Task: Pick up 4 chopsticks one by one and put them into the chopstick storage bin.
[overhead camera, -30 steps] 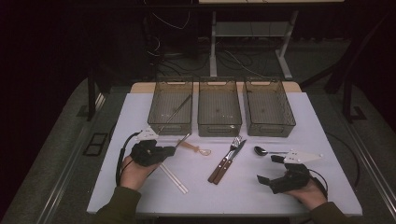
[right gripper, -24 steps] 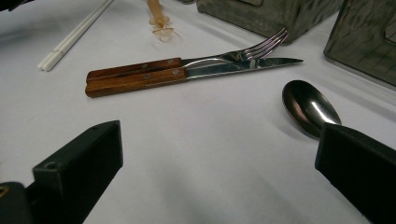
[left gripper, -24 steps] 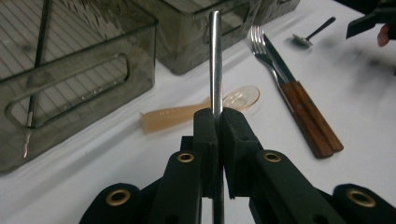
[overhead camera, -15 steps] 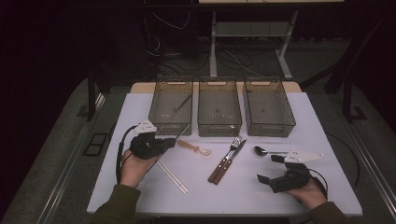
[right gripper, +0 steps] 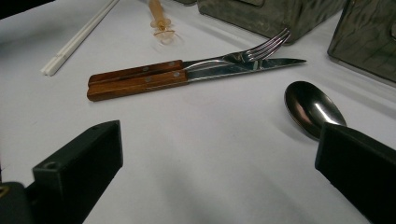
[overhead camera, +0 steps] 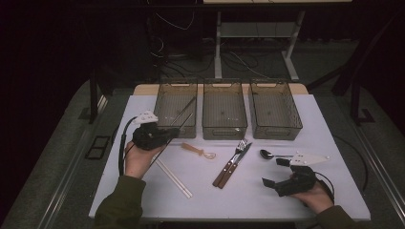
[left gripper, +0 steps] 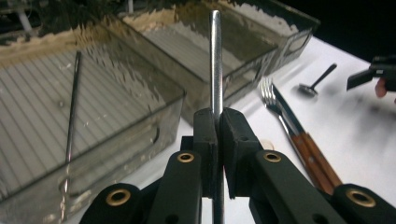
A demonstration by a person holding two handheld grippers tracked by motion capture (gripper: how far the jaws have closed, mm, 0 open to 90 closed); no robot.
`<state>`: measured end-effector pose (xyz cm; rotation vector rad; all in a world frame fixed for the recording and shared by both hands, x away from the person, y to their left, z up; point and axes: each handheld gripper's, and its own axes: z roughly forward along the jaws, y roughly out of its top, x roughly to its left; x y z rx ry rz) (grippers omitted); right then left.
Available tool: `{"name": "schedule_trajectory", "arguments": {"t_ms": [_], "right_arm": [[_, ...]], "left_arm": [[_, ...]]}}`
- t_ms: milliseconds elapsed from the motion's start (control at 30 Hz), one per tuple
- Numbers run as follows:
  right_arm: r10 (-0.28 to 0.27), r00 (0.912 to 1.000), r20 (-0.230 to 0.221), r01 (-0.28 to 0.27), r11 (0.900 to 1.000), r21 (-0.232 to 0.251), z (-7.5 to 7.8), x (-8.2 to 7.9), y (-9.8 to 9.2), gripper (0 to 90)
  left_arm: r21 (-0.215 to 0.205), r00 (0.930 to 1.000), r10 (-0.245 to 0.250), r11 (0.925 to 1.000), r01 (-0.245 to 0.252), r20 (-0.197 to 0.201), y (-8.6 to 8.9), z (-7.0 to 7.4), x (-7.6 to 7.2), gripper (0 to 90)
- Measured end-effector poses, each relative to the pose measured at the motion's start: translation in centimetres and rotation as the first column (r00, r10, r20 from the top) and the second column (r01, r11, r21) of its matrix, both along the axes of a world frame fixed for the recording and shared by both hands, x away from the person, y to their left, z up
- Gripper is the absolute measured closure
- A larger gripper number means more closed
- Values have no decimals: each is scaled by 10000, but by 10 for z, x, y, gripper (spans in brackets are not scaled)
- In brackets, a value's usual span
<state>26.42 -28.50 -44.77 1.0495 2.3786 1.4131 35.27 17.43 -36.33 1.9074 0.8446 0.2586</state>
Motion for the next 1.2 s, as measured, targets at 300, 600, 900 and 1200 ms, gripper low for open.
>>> {"name": "schedule_trajectory", "arguments": {"t_ms": [300,600,900,1200], "right_arm": [[56,10000,60,-56,10000,12,0,0,1,11],[0,10000,12,0,10000,-24,0,0,1,11],[-38,10000,-12,38,10000,29,-1,0,1,10],[-103,9999,-43,103,9999,102,0,-1,-1,11]], "left_arm": [[-337,9995,57,9994,-46,316,-8,14,27,844],[-364,9986,186,9992,-168,497,-13,20,50,844],[-502,9972,361,9982,-328,658,-13,26,70,844],[-621,9946,684,9960,-636,778,-8,36,92,844]]}}
